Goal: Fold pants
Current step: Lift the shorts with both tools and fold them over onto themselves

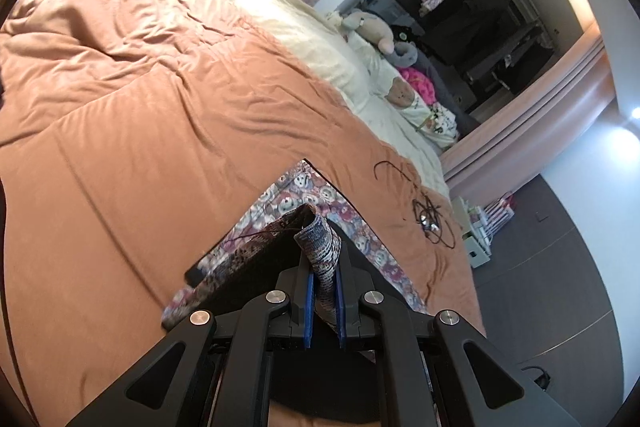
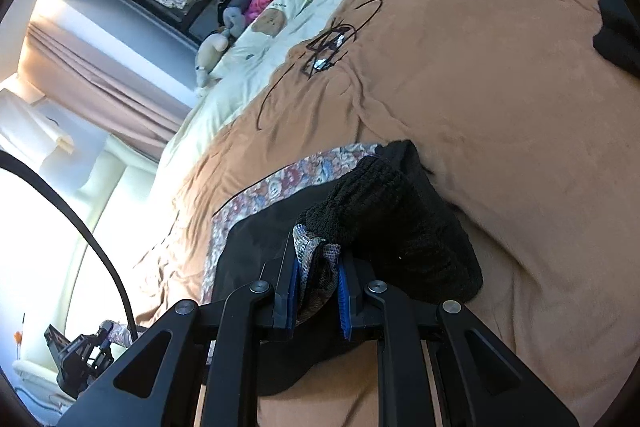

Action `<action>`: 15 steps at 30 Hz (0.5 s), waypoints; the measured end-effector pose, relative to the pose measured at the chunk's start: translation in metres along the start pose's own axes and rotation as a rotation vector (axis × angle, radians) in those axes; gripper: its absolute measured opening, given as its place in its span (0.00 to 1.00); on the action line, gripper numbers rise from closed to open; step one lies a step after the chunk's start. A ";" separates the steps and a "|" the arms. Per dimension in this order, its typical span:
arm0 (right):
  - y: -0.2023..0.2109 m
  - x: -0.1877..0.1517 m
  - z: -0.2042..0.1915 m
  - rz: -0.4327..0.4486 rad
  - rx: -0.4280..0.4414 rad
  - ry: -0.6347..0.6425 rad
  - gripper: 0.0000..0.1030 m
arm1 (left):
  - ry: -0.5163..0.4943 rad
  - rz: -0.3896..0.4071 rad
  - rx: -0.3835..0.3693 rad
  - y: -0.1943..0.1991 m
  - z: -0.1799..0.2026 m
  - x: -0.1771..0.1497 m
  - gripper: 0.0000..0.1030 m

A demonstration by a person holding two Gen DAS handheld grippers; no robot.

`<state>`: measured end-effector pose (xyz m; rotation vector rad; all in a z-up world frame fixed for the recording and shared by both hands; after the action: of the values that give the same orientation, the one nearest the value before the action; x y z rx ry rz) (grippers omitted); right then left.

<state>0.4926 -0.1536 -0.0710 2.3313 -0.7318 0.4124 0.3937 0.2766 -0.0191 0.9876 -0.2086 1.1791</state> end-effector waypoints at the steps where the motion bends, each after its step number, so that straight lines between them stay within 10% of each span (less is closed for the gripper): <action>1: -0.002 0.002 -0.003 0.001 -0.003 0.000 0.13 | -0.006 -0.007 0.006 -0.009 0.000 0.004 0.08; 15: -0.069 0.033 -0.011 -0.014 -0.099 -0.048 0.16 | -0.084 -0.099 0.068 -0.137 0.004 0.050 0.08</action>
<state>0.5590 -0.1162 -0.0814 2.2590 -0.7421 0.3080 0.5309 0.3024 -0.0598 1.0959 -0.1857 1.0613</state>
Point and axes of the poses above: each gripper's, at about its wrist camera, not at the fingertips, and y roughly against the way its jaws point, z to its right, x to its top, the point moved 3 cm from there along -y, roughly the way its jaws point, and after that the axes turned 5 degrees about -y, right-handed, at the moved point
